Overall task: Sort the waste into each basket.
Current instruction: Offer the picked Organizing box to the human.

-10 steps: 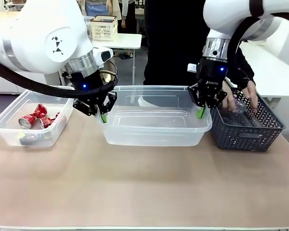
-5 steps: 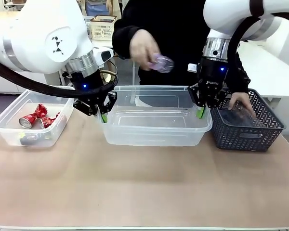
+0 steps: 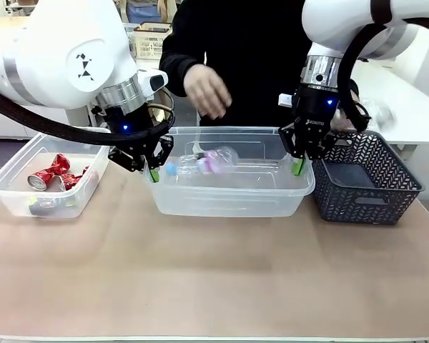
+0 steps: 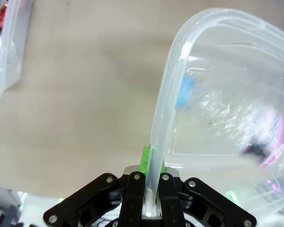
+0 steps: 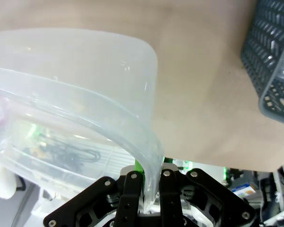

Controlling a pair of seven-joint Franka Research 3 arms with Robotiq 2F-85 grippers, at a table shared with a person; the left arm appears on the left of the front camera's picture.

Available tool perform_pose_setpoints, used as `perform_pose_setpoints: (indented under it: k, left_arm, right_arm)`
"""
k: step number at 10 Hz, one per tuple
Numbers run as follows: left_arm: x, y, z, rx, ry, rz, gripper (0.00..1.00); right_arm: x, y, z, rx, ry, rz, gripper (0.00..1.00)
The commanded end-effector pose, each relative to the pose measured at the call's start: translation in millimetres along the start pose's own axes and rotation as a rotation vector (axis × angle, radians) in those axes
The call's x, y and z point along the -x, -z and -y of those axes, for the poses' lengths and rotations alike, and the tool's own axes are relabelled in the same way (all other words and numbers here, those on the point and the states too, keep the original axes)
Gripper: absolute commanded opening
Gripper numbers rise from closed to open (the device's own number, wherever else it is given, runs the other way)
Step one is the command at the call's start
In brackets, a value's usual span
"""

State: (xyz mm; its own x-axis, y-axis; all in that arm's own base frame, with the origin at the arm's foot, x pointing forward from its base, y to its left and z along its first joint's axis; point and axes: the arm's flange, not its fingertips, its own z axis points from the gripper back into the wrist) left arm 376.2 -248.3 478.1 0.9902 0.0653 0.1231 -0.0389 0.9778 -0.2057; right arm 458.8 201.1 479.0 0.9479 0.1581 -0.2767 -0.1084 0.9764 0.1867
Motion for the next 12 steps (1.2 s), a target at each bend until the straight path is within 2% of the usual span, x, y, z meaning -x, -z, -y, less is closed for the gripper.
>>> perform_pose_setpoints:
  k: [1, 12]
  left_arm:
    - [-2.9, -2.6, -1.6, 0.007, -0.008, 0.012, 0.04]
    - [-2.9, -2.6, -1.6, 0.007, -0.008, 0.012, 0.04]
  right_arm:
    - [3.4, -3.8, -1.8, -0.003, -0.011, 0.007, 0.05]
    - [3.4, -3.8, -1.8, -0.003, -0.011, 0.007, 0.05]
